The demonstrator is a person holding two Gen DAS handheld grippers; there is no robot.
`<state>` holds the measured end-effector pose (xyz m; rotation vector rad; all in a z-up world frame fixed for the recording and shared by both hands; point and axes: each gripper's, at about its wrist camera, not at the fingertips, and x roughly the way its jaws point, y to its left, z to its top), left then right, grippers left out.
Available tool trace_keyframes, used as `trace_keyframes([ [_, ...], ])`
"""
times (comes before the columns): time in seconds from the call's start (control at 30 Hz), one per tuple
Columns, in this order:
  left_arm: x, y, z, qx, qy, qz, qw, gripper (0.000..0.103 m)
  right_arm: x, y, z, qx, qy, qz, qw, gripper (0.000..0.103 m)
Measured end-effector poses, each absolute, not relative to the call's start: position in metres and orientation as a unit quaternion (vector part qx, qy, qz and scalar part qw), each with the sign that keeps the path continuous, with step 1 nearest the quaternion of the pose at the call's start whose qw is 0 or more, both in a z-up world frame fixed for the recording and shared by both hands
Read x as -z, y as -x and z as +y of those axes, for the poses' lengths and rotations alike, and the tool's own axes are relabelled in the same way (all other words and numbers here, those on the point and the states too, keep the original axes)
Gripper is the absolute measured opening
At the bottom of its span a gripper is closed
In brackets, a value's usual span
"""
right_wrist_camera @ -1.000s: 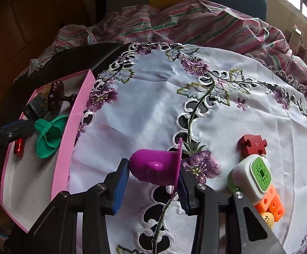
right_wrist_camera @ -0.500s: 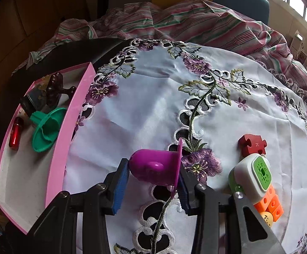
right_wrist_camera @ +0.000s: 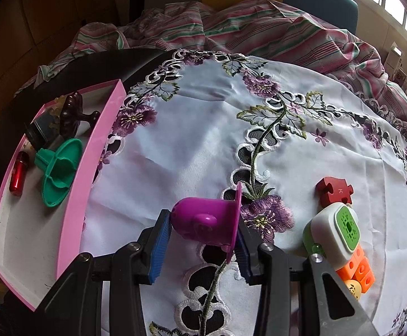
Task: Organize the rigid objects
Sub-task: 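Carry the magenta suction cup into the tray and open the right tool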
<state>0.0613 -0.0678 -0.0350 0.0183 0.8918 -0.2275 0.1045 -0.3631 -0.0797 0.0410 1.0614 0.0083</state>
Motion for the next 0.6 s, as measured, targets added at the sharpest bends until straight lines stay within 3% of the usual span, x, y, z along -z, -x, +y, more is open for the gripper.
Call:
trace_keyframes([
  [0.4, 0.037, -0.057, -0.050, 0.099, 0.002, 0.434, 0.895, 0.077, 0.079, -0.107, -0.362, -0.002, -0.023, 0.508, 0.861, 0.042],
  [0.6, 0.041, -0.057, -0.037, 0.092, 0.015, 0.437, 0.894, 0.077, 0.037, -0.103, -0.331, -0.043, -0.031, 0.466, 0.883, 0.042],
])
